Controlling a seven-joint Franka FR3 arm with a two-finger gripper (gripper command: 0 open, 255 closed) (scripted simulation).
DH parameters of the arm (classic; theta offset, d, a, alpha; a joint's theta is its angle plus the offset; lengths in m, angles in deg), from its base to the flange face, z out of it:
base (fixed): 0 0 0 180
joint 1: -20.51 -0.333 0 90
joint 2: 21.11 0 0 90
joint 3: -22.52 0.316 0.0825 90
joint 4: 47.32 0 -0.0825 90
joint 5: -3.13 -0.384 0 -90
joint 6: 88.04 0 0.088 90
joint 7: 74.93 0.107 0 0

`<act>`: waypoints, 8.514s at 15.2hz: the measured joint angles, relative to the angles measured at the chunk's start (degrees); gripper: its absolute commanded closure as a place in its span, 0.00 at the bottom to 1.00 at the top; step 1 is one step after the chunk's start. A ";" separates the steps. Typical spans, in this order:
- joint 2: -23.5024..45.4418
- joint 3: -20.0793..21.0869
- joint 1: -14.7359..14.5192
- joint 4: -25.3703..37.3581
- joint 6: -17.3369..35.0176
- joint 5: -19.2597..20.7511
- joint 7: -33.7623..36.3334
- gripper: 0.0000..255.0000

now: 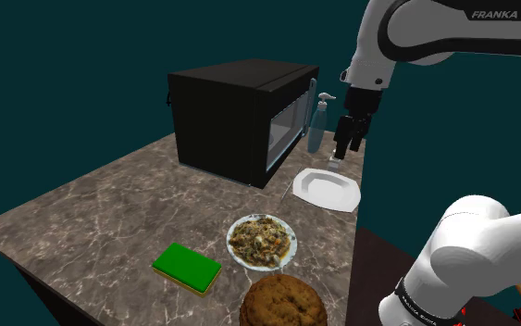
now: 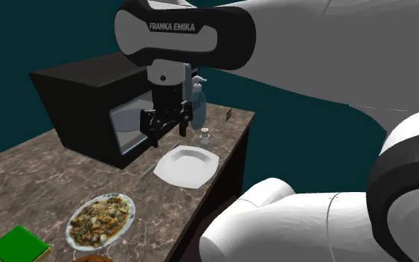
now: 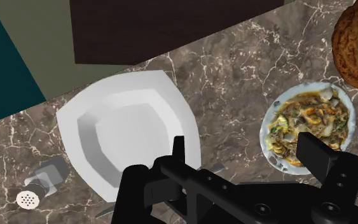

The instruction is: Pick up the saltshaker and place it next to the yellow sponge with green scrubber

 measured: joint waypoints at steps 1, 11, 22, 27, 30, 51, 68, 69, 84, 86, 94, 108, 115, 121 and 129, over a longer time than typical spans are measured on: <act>0.00 0.00 0.00 0.00 0.00 0.00 0.00 0.00; 10.50 -8.64 3.08 1.11 9.93 7.53 -10.94 0.00; 28.82 -18.71 4.94 10.05 21.18 10.77 -24.20 0.00; 34.36 -20.96 5.20 12.03 25.13 10.03 -27.65 0.00; 35.32 -21.25 5.21 10.73 27.37 9.82 -27.96 0.00; 35.60 -21.33 5.21 9.78 28.63 9.79 -27.99 1.00; 32.38 -20.19 5.07 19.96 15.41 10.31 -27.42 1.00; 32.48 -20.16 5.03 20.79 14.68 10.24 -27.44 1.00; 30.71 -17.52 3.80 28.27 5.31 9.94 -24.46 1.00; 29.26 -15.49 2.88 26.88 5.12 9.75 -21.53 1.00; 24.79 -7.36 -0.78 22.54 4.61 7.82 -10.08 1.00; 27.53 6.45 -7.86 24.27 5.59 2.42 9.31 1.00; 32.94 13.06 -11.25 29.50 6.10 1.06 19.07 1.00; 39.84 18.16 -14.05 37.35 5.32 1.63 27.28 1.00; 44.29 21.05 -16.12 38.20 8.86 2.61 32.37 1.00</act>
